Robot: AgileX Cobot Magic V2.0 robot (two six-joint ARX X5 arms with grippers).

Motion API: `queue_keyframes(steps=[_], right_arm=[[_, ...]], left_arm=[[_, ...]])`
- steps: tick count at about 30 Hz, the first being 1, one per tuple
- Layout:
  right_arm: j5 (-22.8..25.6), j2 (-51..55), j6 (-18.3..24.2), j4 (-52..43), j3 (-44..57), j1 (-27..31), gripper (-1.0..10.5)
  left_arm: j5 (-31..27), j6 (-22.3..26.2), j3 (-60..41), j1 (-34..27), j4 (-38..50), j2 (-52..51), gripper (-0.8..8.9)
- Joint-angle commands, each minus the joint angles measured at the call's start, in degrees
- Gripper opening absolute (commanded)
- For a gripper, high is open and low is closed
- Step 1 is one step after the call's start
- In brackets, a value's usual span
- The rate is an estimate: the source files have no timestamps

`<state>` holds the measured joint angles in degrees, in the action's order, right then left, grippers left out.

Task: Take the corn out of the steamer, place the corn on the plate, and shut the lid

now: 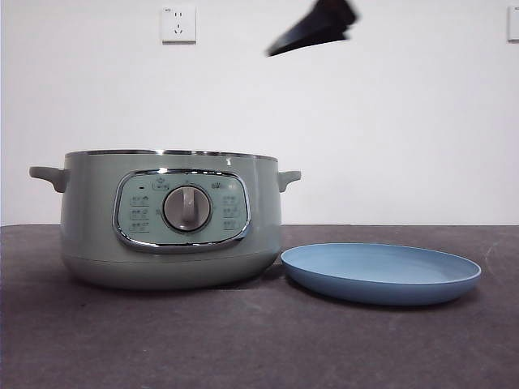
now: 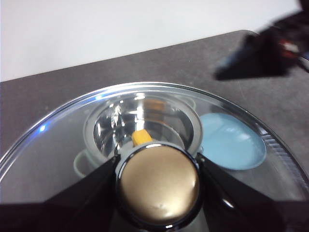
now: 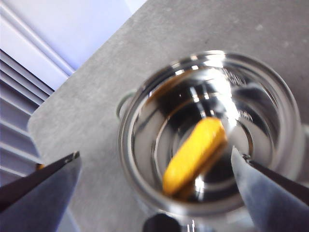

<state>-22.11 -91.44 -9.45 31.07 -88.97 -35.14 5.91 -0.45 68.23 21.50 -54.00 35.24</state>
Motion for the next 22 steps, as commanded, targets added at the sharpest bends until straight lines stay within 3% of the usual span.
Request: queue_keyframes(steps=[1,10,14,22], right_arm=[[2.64,-8.17,0.24,2.16,-8.83,-2.19,6.3],[10.21,-27.43,1.33,5.97,-27.17,-5.97,6.3],[15.74,-33.53,1.64,5.86,-28.33,-6.49,6.3],[18.03,-40.13,1.77,6.16,-28.33,-6.67,6.3]], left_arm=[[0.11,0.52,0.63,-0.11,0.61,-1.6,-0.08],[0.2,0.7,0.63,-0.11,-1.75,-2.58,-0.08],[0.2,0.85,0.63,-0.11,-1.81,-2.58,-0.08],[0.15,2.01,0.63,-0.11,-1.86,-2.58,-0.08]])
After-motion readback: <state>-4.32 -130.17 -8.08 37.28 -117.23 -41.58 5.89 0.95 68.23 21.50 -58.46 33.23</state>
